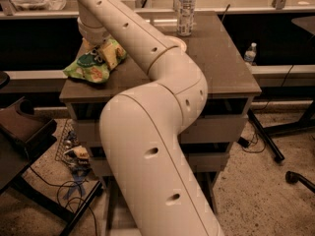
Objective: Place green rice chip bag into bottom drawer
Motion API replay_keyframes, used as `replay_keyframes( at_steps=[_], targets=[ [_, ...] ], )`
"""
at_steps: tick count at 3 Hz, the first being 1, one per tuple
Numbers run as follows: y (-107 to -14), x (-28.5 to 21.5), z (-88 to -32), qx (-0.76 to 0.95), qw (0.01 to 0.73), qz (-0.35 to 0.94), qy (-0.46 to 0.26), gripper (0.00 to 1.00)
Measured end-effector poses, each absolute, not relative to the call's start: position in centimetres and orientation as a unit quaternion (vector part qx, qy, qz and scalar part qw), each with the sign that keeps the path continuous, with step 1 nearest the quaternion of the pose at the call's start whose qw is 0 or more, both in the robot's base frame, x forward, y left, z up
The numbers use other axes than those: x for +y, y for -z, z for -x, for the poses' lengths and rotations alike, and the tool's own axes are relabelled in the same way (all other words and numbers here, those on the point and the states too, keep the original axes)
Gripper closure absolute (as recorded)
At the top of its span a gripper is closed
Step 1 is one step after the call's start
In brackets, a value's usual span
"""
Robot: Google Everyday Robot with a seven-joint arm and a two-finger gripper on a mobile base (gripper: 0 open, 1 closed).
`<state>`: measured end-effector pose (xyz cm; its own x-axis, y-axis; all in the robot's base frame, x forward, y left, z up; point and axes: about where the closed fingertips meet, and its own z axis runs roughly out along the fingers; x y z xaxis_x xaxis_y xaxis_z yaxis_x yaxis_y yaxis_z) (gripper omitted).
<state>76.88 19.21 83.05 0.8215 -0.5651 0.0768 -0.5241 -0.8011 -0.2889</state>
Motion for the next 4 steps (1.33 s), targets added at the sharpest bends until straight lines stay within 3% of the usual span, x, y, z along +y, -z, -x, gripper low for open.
replay_keyframes(
  at_steps=[2,4],
  targets=[
    [-85.1,19.1,-76.8,0.292,0.178,0.936,0.084,1.00],
    [-95.8,13.4,-72.4,0.350,0.301,0.874,0.150,1.00]
  ],
)
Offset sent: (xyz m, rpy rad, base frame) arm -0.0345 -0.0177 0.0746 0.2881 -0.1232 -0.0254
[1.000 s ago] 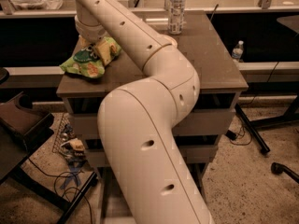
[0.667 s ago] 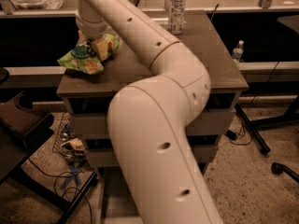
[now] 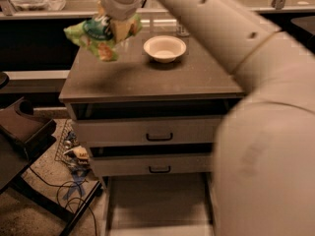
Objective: Place green rice chip bag into bottom drawer
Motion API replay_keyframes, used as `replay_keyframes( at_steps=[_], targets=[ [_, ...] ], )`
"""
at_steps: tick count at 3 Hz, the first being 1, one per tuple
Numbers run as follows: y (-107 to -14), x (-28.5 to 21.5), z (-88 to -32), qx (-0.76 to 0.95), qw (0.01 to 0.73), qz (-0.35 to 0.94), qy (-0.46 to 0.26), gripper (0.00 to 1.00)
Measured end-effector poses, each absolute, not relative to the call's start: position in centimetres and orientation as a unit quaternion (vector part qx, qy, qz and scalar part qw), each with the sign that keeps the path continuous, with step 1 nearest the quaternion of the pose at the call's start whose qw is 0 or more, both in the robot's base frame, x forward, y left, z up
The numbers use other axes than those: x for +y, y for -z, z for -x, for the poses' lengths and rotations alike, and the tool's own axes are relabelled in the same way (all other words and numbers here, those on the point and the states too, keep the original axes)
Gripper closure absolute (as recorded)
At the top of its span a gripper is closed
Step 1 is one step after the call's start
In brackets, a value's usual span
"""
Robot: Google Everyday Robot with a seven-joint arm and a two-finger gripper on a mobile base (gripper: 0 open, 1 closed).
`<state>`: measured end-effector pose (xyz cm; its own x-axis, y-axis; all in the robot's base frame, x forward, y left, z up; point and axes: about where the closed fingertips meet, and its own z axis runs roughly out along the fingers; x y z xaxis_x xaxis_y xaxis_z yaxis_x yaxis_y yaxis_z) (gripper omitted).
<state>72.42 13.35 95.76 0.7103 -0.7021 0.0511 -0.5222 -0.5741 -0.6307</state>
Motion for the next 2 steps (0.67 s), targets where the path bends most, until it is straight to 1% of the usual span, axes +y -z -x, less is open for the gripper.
replay_keyframes(
  at_steps=[1,2],
  targets=[
    [-102.8,10.4,-67.1,0.385,0.377,0.822,0.187,1.00],
    [-106.6,9.7,-60.0,0.412,0.443,0.776,0.180,1.00]
  ],
)
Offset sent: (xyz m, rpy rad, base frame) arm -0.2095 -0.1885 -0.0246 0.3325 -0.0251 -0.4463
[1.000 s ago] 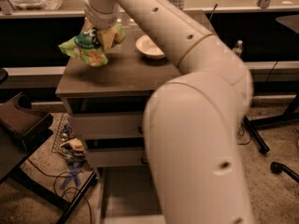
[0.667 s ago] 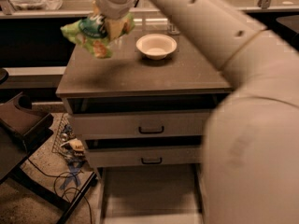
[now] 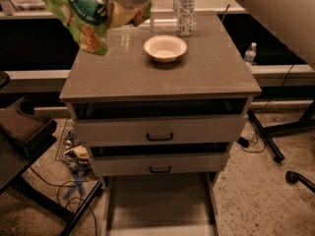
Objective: Place green rice chip bag into bottom drawer
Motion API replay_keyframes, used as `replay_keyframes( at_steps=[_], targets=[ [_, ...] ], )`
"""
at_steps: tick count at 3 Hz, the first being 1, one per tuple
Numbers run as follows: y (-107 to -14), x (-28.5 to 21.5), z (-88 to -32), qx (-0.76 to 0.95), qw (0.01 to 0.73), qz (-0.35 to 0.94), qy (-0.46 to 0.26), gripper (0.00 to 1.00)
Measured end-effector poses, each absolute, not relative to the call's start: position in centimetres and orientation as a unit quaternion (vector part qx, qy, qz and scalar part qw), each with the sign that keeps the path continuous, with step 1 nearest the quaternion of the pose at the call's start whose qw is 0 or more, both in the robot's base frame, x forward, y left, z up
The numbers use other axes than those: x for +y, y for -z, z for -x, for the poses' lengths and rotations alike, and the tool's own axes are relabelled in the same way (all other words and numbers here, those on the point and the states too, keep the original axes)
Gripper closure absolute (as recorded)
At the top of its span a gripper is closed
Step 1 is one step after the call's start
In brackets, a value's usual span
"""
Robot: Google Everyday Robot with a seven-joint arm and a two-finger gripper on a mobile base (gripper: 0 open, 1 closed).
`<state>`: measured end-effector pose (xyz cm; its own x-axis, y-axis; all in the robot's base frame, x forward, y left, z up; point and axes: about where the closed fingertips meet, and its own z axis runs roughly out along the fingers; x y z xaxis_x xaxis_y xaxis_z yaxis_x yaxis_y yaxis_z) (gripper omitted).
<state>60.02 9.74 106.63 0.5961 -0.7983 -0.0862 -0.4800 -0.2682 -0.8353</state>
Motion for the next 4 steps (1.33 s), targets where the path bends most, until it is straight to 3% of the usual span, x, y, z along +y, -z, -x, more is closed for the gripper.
replay_keyframes(
  at_steps=[1,2,4],
  targets=[
    [-104.3,8.1,-55.9,0.444,0.477,0.744,0.146,1.00],
    [-95.5,0.7,-55.5,0.524,0.447,0.717,0.105,1.00],
    [-93.6,-1.1,-55.2,0.542,0.436,0.712,0.097,1.00]
  ],
)
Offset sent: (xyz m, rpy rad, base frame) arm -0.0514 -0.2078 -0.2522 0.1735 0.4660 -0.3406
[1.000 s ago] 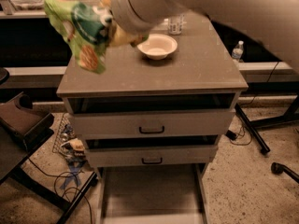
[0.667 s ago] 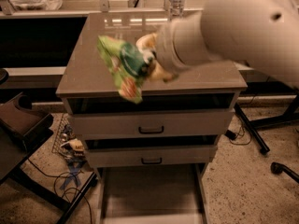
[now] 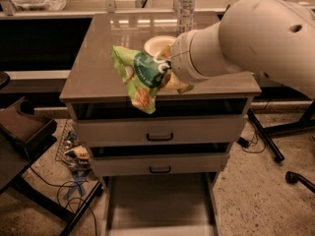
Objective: Place green rice chip bag into bottom drawer
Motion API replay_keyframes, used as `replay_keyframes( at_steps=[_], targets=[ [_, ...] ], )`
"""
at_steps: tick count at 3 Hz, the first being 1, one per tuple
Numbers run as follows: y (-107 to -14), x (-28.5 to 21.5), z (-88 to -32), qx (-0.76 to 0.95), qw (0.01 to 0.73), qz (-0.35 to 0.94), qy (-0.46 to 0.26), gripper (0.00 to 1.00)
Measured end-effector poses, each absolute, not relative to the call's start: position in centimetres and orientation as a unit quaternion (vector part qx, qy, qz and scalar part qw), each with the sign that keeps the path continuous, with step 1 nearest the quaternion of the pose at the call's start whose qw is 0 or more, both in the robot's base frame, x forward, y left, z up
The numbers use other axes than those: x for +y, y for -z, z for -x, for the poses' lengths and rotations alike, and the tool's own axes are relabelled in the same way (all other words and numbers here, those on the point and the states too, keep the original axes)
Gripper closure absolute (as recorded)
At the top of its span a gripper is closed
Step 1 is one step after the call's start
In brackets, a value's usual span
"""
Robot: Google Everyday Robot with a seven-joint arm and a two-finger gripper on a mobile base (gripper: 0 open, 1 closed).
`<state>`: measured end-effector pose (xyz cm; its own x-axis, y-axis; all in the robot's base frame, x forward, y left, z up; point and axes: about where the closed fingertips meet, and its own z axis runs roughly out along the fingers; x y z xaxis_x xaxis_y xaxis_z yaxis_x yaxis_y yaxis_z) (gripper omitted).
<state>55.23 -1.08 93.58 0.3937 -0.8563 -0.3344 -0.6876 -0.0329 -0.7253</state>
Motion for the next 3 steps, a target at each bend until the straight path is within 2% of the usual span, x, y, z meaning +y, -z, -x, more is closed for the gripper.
replay_keyframes(
  at_steps=[1,3],
  targets=[
    [-92.2,-2.5,-54.9,0.562,0.442,0.694,0.086,1.00],
    [-77.4,-12.2,-48.9,0.672,0.418,0.612,-0.005,1.00]
  ],
)
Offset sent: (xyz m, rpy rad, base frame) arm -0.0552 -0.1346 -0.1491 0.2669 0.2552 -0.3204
